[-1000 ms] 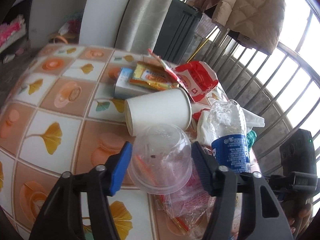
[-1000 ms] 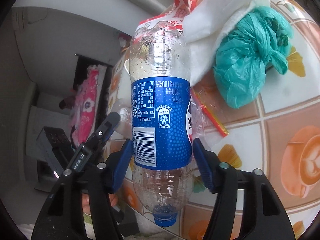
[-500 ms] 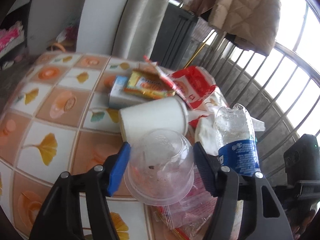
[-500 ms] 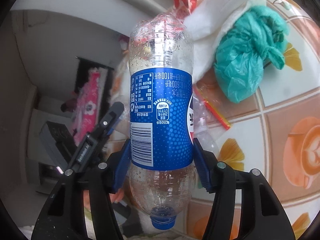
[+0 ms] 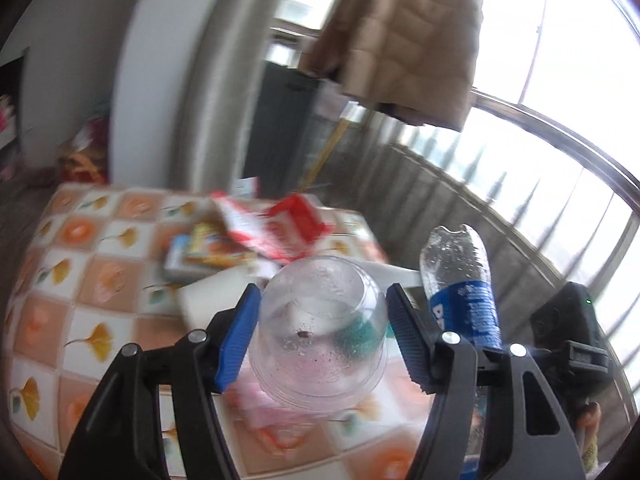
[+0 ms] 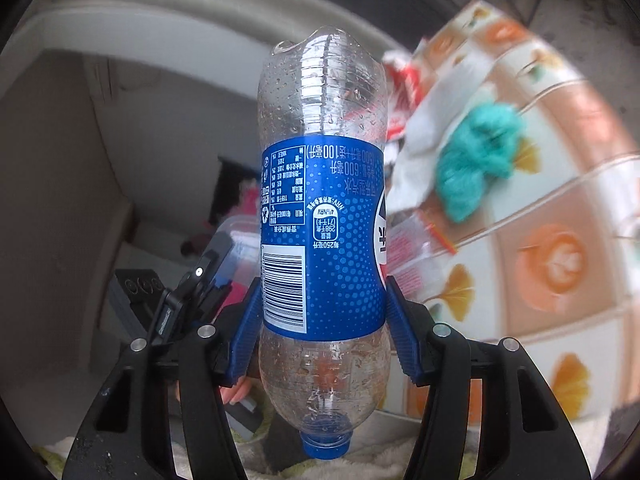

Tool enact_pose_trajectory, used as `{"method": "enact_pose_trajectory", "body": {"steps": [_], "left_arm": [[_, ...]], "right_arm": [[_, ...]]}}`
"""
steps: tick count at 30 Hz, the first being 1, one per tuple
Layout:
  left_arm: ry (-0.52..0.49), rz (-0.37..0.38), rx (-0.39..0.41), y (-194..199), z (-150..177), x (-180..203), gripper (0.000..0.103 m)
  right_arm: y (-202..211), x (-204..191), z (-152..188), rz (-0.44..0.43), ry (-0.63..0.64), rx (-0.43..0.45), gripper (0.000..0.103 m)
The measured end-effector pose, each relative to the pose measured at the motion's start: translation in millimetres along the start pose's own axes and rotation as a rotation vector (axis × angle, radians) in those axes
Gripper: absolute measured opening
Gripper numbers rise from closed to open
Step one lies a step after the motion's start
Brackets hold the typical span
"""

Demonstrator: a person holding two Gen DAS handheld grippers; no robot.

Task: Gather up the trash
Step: 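Carry bottle and cup over the blue wastebasket and open both grippers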

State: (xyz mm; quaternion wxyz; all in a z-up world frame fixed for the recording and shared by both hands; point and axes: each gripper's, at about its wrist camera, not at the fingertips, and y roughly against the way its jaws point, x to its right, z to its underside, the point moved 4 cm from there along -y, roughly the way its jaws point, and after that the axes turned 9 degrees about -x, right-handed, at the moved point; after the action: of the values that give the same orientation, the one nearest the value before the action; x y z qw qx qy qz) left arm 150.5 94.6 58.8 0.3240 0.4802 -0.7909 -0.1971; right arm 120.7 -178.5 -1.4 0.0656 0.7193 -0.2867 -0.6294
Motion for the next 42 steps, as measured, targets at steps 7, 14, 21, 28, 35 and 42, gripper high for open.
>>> {"method": "enact_pose_trajectory", "body": {"steps": [7, 14, 21, 28, 35, 42], "left_arm": [[-0.185, 0.221, -0.111, -50, -6, 122, 0.063], [-0.363, 0.394, -0.39, -156, 28, 264, 0.063], [-0.519, 0.337, -0.651, -281, 92, 368, 0.063], [-0.572, 0.317, -0.783, -371, 130, 431, 0.076], [-0.532, 0.33, -0.752, -384, 119, 443, 0.084], [-0.537, 0.419, -0.69, -334, 108, 429, 0.085]], "right_arm": [[124, 66, 27, -0.009, -0.175, 0.288, 0.055], [197, 184, 75, -0.127, -0.558, 0.5, 0.055], [215, 299, 104, -0.267, -0.872, 0.614, 0.056], [203, 392, 105, -0.44, -1.1, 0.666, 0.063], [212, 422, 112, -0.498, -1.195, 0.75, 0.072], [224, 411, 122, -0.475, -1.153, 0.76, 0.072]]}}
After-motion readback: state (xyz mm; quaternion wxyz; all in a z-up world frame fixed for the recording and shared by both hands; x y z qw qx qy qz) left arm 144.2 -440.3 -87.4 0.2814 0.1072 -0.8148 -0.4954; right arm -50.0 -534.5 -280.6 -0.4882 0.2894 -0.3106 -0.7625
